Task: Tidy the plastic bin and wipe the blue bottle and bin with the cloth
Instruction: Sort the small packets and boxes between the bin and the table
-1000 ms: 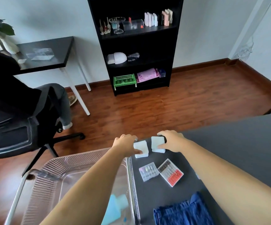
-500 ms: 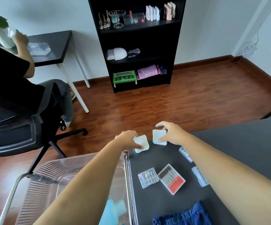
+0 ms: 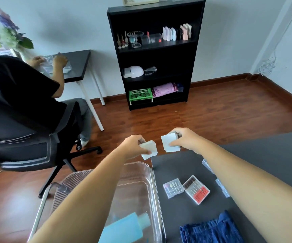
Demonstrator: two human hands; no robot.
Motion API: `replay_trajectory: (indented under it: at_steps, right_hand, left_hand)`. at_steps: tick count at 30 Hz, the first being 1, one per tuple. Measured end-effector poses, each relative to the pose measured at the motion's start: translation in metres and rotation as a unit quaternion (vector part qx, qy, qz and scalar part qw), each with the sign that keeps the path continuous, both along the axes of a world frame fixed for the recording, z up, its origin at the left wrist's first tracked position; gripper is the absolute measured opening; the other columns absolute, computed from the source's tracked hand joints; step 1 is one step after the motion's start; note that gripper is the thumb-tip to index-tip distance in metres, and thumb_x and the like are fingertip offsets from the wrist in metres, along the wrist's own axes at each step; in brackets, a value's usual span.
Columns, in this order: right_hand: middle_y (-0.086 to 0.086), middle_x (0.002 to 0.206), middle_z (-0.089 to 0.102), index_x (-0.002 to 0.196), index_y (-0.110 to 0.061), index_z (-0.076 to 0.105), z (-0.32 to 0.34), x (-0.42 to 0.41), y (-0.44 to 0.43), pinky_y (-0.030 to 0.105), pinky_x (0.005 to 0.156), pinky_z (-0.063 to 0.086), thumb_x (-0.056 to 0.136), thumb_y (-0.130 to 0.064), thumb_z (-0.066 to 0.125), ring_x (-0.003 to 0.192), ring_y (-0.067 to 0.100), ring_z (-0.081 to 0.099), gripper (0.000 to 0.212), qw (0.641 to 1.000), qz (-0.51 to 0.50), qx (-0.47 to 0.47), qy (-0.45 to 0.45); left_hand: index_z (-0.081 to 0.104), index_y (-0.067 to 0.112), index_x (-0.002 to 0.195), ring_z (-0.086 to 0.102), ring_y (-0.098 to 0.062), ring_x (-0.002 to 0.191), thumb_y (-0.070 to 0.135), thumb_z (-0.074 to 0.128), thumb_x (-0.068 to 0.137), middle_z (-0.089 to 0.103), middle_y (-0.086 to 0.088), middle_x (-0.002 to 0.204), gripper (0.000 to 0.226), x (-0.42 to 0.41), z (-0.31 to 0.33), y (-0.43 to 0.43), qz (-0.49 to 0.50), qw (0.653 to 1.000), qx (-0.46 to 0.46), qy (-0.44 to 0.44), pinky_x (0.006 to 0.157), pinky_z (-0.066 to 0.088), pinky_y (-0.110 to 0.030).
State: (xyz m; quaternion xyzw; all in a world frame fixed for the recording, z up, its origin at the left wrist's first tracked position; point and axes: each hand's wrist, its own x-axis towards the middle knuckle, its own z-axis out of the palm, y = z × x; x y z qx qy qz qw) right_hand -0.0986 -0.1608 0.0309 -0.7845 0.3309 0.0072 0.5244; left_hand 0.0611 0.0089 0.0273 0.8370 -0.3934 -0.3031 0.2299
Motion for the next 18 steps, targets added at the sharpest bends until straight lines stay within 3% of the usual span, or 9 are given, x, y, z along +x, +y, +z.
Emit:
replay_trajectory:
  at_steps: [6,9,11,14,18]
  right_hand:
    - [0.011,0.105,0.064,0.097,-0.018,0.062,0.021,0.044,0.079,0.036,0.071,0.055,0.080,-0.002,0.064,0.096,0.029,0.062,0.023,0.998,0.040,0.039,-0.005]
    - [0.010,0.101,0.064,0.096,-0.018,0.062,0.018,0.065,0.132,0.024,0.056,0.047,0.081,-0.003,0.064,0.085,0.023,0.060,0.021,0.996,0.071,0.049,0.010]
    - [0.009,0.099,0.064,0.097,-0.017,0.061,0.009,0.075,0.162,0.021,0.054,0.041,0.080,-0.003,0.064,0.081,0.020,0.057,0.022,0.995,0.088,0.044,0.022]
    - [0.004,0.089,0.064,0.097,-0.017,0.064,-0.016,0.085,0.200,0.019,0.060,0.045,0.078,-0.003,0.065,0.075,0.016,0.056,0.024,0.994,0.102,0.025,0.043]
    - [0.004,0.093,0.066,0.095,-0.020,0.064,-0.059,0.085,0.227,0.026,0.066,0.046,0.077,-0.004,0.064,0.081,0.021,0.058,0.024,0.995,0.072,0.021,0.069]
  left_hand:
    - [0.056,0.025,0.084,0.058,-0.012,0.082,0.036,0.082,0.068,0.063,0.004,0.092,0.032,0.044,0.026,0.095,0.058,0.998,0.021,-0.006,0.062,0.045,-0.022]
    - [0.056,0.026,0.081,0.059,-0.013,0.082,0.033,0.083,0.067,0.064,0.003,0.092,0.032,0.057,0.023,0.149,0.083,0.996,0.041,0.003,0.057,0.043,-0.018]
    - [0.055,0.024,0.080,0.059,-0.013,0.082,0.031,0.084,0.067,0.064,0.002,0.092,0.032,0.059,0.012,0.179,0.093,0.994,0.062,0.005,0.061,0.043,-0.022]
    - [0.056,0.020,0.082,0.052,-0.010,0.070,0.031,0.082,0.068,0.060,0.002,0.086,0.032,0.056,-0.017,0.215,0.110,0.990,0.087,0.001,0.053,0.039,-0.020]
    - [0.055,0.017,0.091,0.050,-0.016,0.084,0.030,0.078,0.073,0.056,0.000,0.094,0.032,0.050,-0.057,0.237,0.124,0.988,0.097,0.001,0.063,0.037,-0.022]
